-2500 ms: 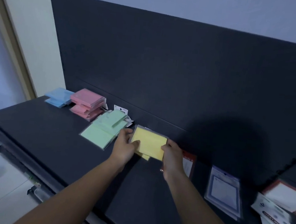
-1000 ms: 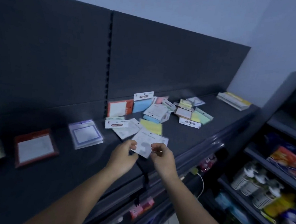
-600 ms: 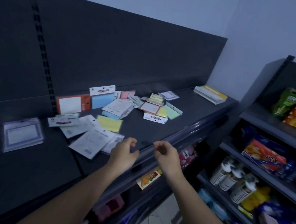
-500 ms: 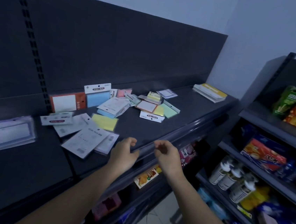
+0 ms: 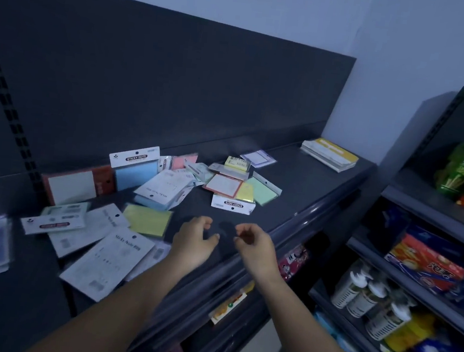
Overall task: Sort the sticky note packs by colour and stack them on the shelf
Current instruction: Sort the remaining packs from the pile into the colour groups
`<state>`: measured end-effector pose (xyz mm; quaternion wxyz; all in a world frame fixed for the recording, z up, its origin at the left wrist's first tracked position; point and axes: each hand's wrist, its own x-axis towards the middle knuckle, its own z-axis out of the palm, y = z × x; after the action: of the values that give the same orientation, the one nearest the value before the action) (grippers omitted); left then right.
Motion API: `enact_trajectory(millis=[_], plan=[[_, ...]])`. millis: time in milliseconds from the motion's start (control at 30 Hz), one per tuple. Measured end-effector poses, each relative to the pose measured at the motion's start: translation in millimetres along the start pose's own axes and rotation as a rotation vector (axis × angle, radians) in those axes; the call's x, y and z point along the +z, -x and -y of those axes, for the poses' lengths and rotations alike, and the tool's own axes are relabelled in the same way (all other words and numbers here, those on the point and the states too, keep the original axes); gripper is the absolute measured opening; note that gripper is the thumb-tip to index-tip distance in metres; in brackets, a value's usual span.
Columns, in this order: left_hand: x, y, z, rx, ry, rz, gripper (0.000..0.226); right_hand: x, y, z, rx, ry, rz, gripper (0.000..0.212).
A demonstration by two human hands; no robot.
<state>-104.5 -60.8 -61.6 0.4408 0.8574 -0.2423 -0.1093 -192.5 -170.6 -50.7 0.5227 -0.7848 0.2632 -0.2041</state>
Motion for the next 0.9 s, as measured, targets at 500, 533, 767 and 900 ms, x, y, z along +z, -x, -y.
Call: enact_trajectory(millis=[500,533,767,900], plan=[[12,-100,4,-0.054,-0.063,0.081,0.05,10,-99,-5,0.06,0.058,-0.051,0.017],[14,-104,4,-0.049,-0.059,0.07,0.045,10,-104,-7,0.063,0.054,-0.049,0.017],[32,-138,-3,-0.118,0.032,-0.052,0.041,5,-155,-20,0.04,0.124,-0.057,0.02],[41,-160,-10,-0.208,0.098,-0.186,0.039,-3,-198,-24,-0.015,0.247,0.027,0.026]])
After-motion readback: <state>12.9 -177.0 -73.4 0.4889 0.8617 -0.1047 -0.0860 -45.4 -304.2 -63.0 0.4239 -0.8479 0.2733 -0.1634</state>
